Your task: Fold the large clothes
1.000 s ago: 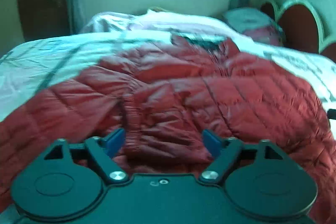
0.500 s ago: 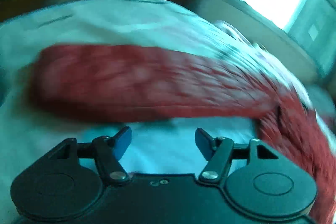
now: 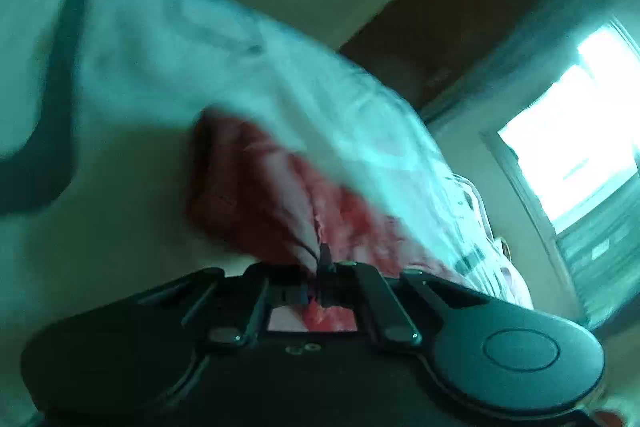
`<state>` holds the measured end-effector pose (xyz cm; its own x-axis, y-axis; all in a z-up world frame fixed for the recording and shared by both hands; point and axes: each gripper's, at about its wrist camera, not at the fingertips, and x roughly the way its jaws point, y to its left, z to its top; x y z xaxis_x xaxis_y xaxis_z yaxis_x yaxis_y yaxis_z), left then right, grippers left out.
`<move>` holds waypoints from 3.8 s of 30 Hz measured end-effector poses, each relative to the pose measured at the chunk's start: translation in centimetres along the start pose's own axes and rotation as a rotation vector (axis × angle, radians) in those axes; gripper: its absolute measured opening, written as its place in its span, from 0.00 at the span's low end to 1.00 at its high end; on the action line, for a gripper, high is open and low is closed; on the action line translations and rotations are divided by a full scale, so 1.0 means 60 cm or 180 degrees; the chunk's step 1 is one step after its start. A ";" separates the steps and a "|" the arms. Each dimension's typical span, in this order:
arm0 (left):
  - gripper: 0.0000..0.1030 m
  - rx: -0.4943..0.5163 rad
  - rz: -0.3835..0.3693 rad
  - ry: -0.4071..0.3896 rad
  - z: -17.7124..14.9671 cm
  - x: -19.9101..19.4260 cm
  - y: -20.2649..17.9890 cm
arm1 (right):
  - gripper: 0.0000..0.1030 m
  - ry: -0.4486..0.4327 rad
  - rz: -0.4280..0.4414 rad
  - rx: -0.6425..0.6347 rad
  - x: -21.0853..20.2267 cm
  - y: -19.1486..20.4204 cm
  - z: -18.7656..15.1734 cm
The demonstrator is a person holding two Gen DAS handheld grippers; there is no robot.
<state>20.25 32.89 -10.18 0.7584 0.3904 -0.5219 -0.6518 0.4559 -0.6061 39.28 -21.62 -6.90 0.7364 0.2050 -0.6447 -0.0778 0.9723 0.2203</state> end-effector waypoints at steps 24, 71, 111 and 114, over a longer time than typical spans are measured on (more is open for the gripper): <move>0.04 0.3222 -0.1558 0.1380 -0.398 0.089 -0.571 | 0.66 -0.0180 -0.0143 0.0684 -0.001 -0.079 0.043; 0.43 0.3313 -0.1127 0.1134 -0.291 0.157 -0.399 | 0.06 0.0242 0.0064 0.0079 0.087 -0.055 0.033; 0.30 0.3393 -0.1398 0.1597 -0.292 0.093 -0.370 | 0.38 0.0345 -0.0069 -0.0118 0.025 0.031 -0.024; 0.29 0.3340 -0.1359 0.1558 -0.290 0.120 -0.382 | 0.27 0.0378 -0.0077 -0.0062 0.058 0.028 -0.014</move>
<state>40.64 11.34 -10.47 0.6826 -0.1850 -0.7070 0.1359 0.9827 -0.1259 41.16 -19.15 -9.38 0.6534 0.1922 -0.7322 -0.0749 0.9789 0.1901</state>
